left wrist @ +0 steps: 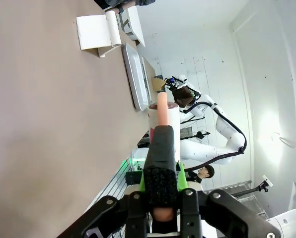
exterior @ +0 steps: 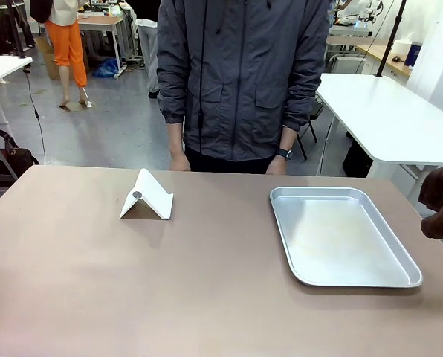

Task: Clean the surface of the table.
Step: Clean the area not pointed to by the person, then return the Lint Roller and towel to their original positions.

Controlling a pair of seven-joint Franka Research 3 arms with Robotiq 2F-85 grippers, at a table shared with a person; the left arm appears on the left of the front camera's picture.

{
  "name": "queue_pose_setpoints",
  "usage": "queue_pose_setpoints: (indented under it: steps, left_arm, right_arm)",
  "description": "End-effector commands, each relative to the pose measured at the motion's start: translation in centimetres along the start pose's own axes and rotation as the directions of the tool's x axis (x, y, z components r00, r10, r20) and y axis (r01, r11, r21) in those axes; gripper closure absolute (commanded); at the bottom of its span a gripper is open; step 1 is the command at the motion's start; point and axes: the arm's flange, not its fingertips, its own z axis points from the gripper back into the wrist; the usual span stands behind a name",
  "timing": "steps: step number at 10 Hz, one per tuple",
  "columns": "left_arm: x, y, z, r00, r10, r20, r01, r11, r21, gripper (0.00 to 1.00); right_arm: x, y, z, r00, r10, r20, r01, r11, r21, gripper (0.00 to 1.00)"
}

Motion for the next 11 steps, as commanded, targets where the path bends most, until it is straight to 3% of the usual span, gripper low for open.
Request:
queue_pose_setpoints:
  steps: [1, 11]
  left_arm:
    - [-0.38, -0.35, -0.15, 1.0, 0.001, 0.003, -0.001, 1.0, -0.015, 0.78]
    - [-0.05, 0.05, -0.05, 1.0, 0.002, 0.0, -0.002, 1.0, -0.002, 0.78]
  right_arm:
    - [-0.47, 0.49, -0.03, 1.0, -0.018, -0.007, 0.018, 1.0, 0.002, 0.9]
    - [0.0, 0.0, 0.0, 1.0, 0.0, 0.0, 0.0, 1.0, 0.0, 0.9]
